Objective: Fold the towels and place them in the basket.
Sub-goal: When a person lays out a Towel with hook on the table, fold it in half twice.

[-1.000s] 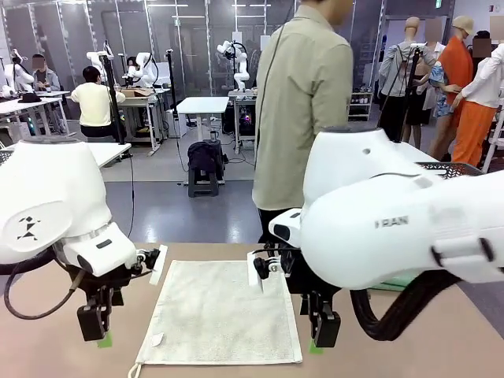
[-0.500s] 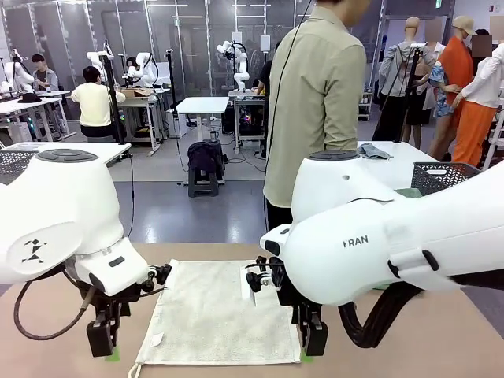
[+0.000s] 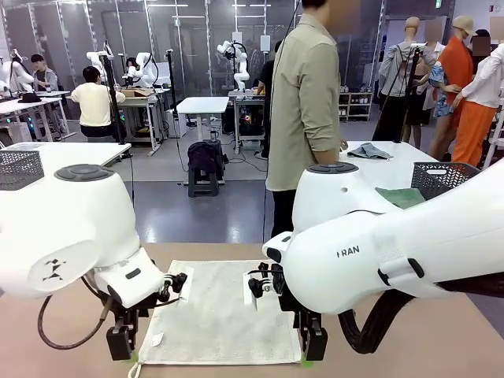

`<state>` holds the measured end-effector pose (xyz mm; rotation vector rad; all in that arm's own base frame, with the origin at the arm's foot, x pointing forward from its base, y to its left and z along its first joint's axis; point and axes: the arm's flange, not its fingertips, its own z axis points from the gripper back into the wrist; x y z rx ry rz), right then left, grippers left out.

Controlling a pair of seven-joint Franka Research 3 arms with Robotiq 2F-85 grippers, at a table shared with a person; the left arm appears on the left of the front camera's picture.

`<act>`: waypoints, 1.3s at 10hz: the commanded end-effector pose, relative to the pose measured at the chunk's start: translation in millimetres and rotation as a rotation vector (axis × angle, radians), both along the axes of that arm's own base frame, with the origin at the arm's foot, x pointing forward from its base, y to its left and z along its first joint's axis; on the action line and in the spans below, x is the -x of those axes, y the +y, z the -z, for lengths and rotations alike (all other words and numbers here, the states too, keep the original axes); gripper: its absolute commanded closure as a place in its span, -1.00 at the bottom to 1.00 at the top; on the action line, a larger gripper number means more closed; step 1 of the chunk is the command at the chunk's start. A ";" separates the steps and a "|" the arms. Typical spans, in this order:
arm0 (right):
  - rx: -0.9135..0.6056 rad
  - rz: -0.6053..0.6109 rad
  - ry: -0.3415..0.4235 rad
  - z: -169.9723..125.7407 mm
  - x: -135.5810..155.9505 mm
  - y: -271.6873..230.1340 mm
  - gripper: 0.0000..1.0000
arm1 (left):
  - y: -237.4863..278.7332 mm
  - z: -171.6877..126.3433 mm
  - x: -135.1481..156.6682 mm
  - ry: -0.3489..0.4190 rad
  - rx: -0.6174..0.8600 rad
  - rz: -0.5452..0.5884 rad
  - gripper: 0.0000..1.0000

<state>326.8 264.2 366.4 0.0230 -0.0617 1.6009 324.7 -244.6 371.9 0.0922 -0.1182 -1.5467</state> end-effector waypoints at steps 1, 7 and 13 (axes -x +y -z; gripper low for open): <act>-0.008 0.002 -0.021 10.5 0.1 3.1 -0.67 | 23.0 33.2 26.0 -0.036 0.002 0.040 -1.00; 0.004 -0.006 0.004 10.1 -0.9 4.0 -0.67 | -4.8 18.5 -5.7 0.004 0.001 0.029 -1.00; 0.033 -0.015 0.031 18.6 -7.1 10.2 -0.67 | 2.3 25.1 -3.6 0.022 -0.001 0.045 -1.00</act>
